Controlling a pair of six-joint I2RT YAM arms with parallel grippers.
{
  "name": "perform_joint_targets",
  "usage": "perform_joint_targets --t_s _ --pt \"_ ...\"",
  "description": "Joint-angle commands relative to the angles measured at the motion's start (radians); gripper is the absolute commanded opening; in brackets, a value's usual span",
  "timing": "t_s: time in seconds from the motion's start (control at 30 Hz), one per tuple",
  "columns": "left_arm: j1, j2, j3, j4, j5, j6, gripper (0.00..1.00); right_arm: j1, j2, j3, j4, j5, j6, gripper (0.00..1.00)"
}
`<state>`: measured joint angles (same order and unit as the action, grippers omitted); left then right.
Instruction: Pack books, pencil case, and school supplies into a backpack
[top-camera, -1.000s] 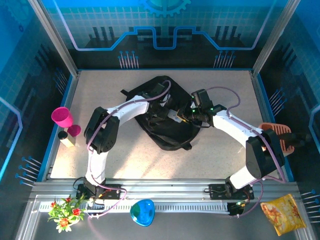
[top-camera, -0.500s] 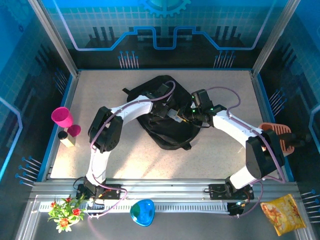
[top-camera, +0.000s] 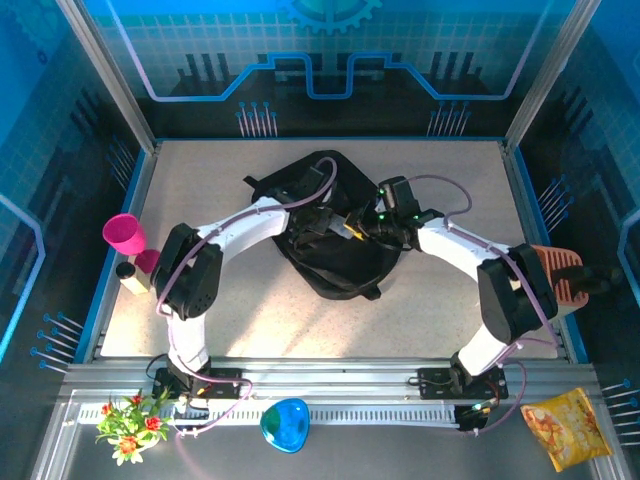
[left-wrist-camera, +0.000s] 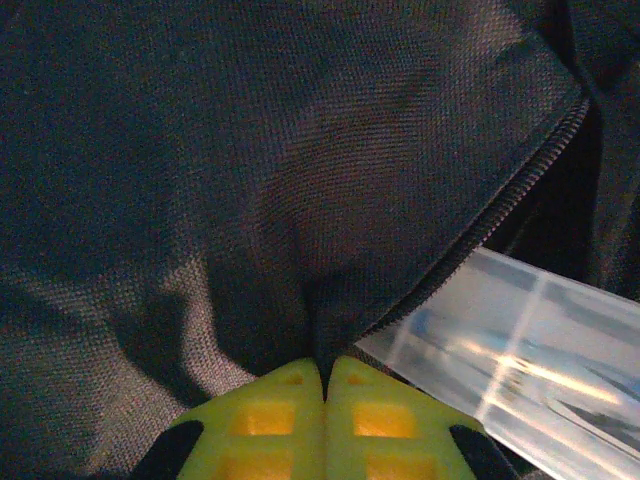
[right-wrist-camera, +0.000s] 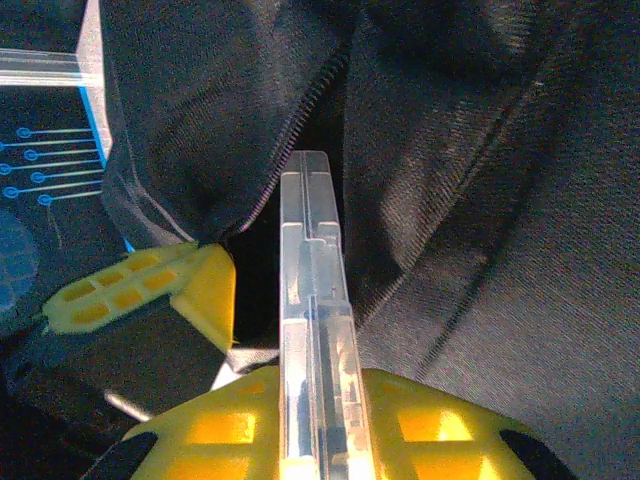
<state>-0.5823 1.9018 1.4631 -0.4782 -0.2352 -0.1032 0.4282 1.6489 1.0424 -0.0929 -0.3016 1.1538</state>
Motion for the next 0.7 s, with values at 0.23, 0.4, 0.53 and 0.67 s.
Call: perform_joint_targets --t_s 0.23,0.4,0.53,0.67 --pt "0.032 -0.068 -0.051 0.017 0.063 -0.088 0.15 -0.022 0.185 0.019 0.238 -0.075 0.013 0.30" --pt "0.068 -0.158 -0.082 0.010 0.115 -0.156 0.39 -0.061 0.089 -0.049 0.244 -0.129 -0.048 0.55" --pt "0.108 -0.243 -0.134 0.033 0.170 -0.227 0.53 -0.076 -0.013 -0.074 0.100 -0.122 -0.149 0.62" --pt "0.133 -0.314 -0.183 0.050 0.178 -0.278 0.60 -0.059 -0.047 -0.068 -0.023 -0.093 -0.205 0.59"
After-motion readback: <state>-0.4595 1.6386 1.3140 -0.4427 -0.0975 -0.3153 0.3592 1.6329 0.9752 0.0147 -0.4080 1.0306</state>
